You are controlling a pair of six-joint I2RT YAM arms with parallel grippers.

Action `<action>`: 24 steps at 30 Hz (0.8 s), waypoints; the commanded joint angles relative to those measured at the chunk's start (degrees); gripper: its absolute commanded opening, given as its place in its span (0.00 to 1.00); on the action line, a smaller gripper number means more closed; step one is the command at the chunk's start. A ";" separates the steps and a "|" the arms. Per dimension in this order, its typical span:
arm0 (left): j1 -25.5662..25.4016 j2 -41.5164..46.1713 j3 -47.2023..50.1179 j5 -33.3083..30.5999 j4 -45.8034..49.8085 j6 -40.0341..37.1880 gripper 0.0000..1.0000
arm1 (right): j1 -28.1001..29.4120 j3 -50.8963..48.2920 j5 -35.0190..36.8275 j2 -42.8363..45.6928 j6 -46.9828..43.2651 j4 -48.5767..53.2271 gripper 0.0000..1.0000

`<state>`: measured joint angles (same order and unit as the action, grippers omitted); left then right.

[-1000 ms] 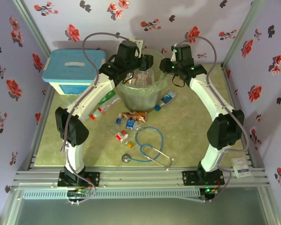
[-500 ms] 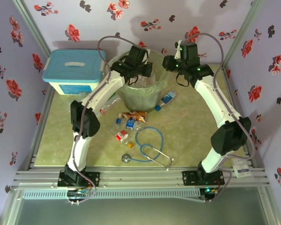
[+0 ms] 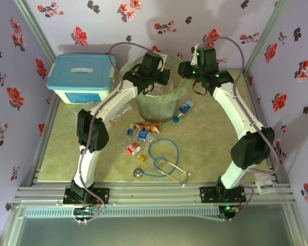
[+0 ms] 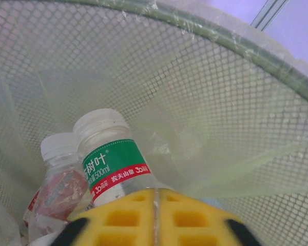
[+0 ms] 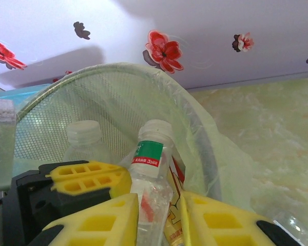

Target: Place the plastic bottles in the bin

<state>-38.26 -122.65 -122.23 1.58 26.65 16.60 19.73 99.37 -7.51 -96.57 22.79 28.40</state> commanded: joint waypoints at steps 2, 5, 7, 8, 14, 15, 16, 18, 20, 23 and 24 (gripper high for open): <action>-0.68 2.09 1.82 1.49 6.53 -1.44 0.33 | -2.34 -0.89 -1.46 3.13 0.46 -1.15 0.32; -0.68 4.12 0.14 1.14 6.52 -2.48 0.42 | -5.40 -3.56 -1.90 5.70 2.41 -2.47 0.37; -0.67 5.70 -0.25 0.71 6.19 -2.71 0.47 | -7.82 -5.90 -2.19 7.30 4.11 -3.56 0.39; -0.68 6.71 -0.28 0.56 5.83 -2.93 0.49 | -9.17 -7.22 -2.33 8.14 5.02 -4.14 0.42; -0.59 12.03 0.91 -3.54 7.01 -5.32 0.54 | -15.43 -16.52 -3.70 9.29 10.37 -8.03 0.49; -0.50 12.78 1.46 -5.00 7.60 -6.09 0.54 | -16.12 -18.38 -3.95 9.10 11.73 -9.26 0.51; -0.29 13.44 2.17 -6.37 8.15 -6.71 0.55 | -16.52 -19.62 -3.96 8.83 12.49 -9.87 0.51; 0.45 15.11 4.23 -9.13 9.17 -7.62 0.55 | -16.92 -21.94 -3.30 7.67 13.77 -11.02 0.52; 1.41 16.58 6.78 -10.22 9.62 -7.69 0.56 | -16.91 -23.09 -3.47 5.87 14.94 -11.82 0.53; 2.76 19.35 11.60 -11.95 9.56 -7.81 0.59 | -16.83 -24.03 -5.26 2.53 17.42 -13.94 0.56; 3.15 20.30 13.18 -12.54 9.62 -7.78 0.60 | -16.63 -24.20 -5.68 1.45 18.16 -14.64 0.57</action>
<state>-36.53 -104.25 -112.75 -7.01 34.09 10.41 2.87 76.03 -11.14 -92.86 36.86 18.17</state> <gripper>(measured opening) 0.589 0.561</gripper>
